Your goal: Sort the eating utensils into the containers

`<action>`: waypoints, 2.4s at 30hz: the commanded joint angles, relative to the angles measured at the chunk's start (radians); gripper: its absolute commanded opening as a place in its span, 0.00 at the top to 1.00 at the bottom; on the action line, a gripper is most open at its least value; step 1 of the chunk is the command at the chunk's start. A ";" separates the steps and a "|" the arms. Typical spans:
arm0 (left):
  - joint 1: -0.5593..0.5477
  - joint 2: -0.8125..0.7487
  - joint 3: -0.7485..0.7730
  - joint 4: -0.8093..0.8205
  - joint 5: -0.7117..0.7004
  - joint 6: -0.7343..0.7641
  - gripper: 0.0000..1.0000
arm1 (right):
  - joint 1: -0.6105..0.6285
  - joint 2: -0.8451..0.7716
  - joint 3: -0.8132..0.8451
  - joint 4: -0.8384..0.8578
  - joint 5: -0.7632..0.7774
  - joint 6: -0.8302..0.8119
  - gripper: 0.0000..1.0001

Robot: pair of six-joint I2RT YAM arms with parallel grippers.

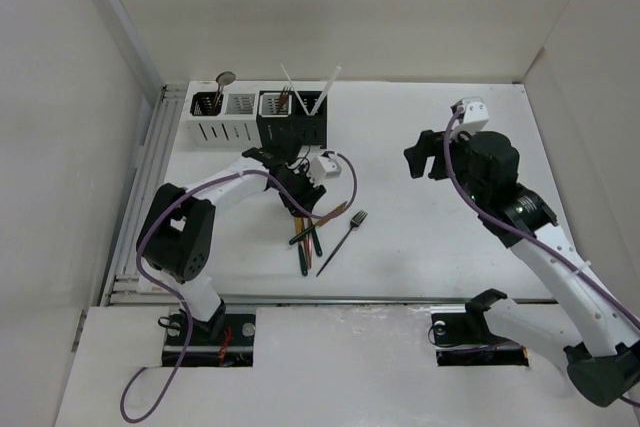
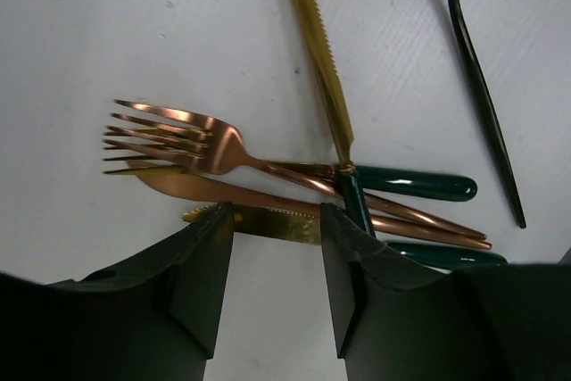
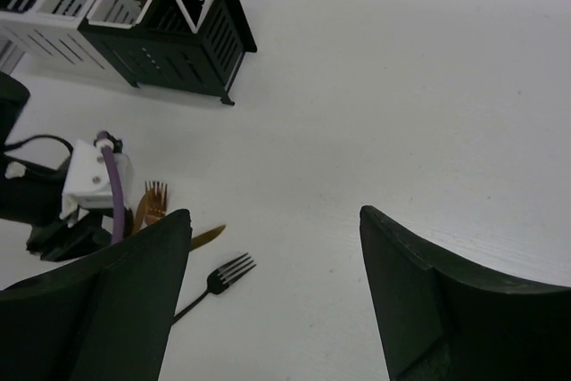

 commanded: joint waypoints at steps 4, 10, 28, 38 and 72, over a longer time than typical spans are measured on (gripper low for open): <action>-0.046 -0.069 -0.086 -0.040 -0.024 0.024 0.60 | 0.006 -0.068 -0.024 -0.010 0.046 0.035 0.21; -0.089 -0.057 -0.118 0.017 -0.051 -0.015 0.60 | 0.006 -0.100 -0.044 -0.020 0.046 0.035 0.21; -0.129 -0.141 -0.043 -0.043 -0.058 -0.095 0.55 | 0.006 -0.100 -0.053 -0.038 0.037 0.054 0.21; -0.149 -0.106 -0.155 0.010 -0.232 -0.060 0.54 | 0.006 -0.100 -0.053 -0.038 0.037 0.054 0.21; -0.250 -0.118 -0.136 -0.062 -0.219 -0.023 0.54 | 0.006 -0.091 -0.063 -0.058 0.046 0.054 0.21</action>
